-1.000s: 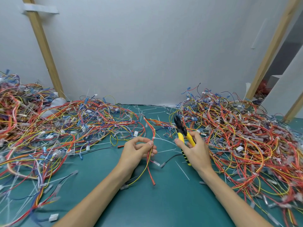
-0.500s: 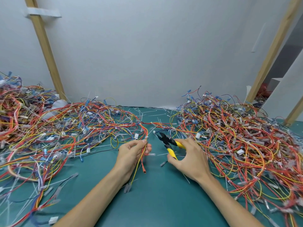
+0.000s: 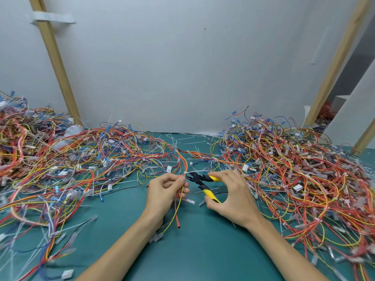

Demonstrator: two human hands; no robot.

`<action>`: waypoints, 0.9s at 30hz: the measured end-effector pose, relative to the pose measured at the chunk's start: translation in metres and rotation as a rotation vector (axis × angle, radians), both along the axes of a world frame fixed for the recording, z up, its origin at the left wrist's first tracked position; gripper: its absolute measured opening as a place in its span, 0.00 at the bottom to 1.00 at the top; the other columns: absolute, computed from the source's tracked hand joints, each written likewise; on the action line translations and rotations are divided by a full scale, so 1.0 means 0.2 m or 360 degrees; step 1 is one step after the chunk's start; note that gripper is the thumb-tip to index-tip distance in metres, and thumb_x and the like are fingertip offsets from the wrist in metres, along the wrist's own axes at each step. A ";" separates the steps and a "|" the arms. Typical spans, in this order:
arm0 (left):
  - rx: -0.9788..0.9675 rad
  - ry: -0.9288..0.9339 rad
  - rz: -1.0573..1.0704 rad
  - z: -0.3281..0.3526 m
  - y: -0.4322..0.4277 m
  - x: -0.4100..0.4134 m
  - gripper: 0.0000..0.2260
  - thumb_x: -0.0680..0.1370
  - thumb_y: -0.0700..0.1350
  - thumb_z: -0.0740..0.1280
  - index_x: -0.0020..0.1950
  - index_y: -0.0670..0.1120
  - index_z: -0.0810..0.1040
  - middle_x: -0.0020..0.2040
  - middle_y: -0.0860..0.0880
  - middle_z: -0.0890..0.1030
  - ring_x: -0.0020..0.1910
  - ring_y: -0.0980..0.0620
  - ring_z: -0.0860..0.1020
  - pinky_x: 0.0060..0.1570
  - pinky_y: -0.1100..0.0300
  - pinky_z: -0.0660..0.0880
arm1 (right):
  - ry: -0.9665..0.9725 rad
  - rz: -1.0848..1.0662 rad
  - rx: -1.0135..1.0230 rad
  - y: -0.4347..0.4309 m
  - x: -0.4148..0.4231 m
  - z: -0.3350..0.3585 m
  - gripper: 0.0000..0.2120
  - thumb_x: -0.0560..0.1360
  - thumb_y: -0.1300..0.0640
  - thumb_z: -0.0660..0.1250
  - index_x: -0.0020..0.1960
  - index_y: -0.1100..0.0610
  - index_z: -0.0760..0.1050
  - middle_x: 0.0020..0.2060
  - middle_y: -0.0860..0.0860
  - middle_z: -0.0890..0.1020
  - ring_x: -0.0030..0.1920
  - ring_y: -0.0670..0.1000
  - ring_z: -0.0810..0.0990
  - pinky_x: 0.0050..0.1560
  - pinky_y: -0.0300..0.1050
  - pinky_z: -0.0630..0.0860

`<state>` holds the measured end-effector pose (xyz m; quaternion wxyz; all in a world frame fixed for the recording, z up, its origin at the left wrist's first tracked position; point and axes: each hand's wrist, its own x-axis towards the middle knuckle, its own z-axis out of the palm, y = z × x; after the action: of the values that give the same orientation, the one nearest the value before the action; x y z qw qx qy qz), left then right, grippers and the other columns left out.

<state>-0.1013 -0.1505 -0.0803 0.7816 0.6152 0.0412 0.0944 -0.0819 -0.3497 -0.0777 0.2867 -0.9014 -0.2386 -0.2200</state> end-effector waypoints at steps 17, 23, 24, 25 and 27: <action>0.0152 -0.0042 -0.0057 -0.02 -0.01 0.01 0.04 0.77 0.34 0.68 0.46 0.32 0.78 0.35 0.39 0.82 0.30 0.50 0.80 0.30 0.61 0.77 | -0.0007 -0.0021 -0.0042 0.00 -0.02 0.01 0.26 0.66 0.42 0.71 0.62 0.49 0.77 0.51 0.41 0.77 0.53 0.44 0.72 0.59 0.42 0.68; 0.0207 -0.0070 -0.0091 -0.03 -0.01 0.01 0.03 0.77 0.33 0.68 0.45 0.34 0.78 0.35 0.41 0.82 0.30 0.49 0.81 0.30 0.61 0.77 | 0.0019 -0.0002 -0.0054 0.00 -0.01 0.01 0.27 0.66 0.40 0.69 0.62 0.48 0.77 0.51 0.40 0.77 0.53 0.44 0.72 0.58 0.37 0.66; 0.0213 -0.0075 -0.0094 -0.03 -0.01 0.01 0.03 0.77 0.33 0.68 0.45 0.34 0.78 0.35 0.41 0.83 0.31 0.49 0.81 0.31 0.61 0.77 | 0.0020 0.0000 -0.0054 0.00 -0.01 0.01 0.27 0.66 0.40 0.69 0.62 0.48 0.77 0.51 0.40 0.77 0.53 0.44 0.72 0.58 0.36 0.66; 0.0219 -0.0076 -0.0097 -0.03 -0.01 0.01 0.03 0.77 0.33 0.68 0.45 0.34 0.78 0.35 0.41 0.83 0.31 0.49 0.81 0.31 0.60 0.77 | 0.0021 0.0003 -0.0053 0.00 -0.01 0.01 0.27 0.66 0.40 0.69 0.62 0.48 0.77 0.51 0.40 0.77 0.53 0.44 0.72 0.57 0.35 0.65; 0.0229 -0.0071 -0.0104 -0.03 -0.01 0.01 0.03 0.77 0.33 0.68 0.44 0.35 0.78 0.35 0.41 0.83 0.31 0.48 0.81 0.31 0.60 0.77 | 0.0022 0.0007 -0.0059 -0.01 -0.01 0.00 0.27 0.66 0.40 0.69 0.63 0.47 0.76 0.51 0.40 0.77 0.53 0.44 0.71 0.57 0.36 0.66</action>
<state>-0.0992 -0.1526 -0.0867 0.7389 0.6684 -0.0033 0.0852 -0.0845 -0.3509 -0.0767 0.2721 -0.9076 -0.2426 -0.2085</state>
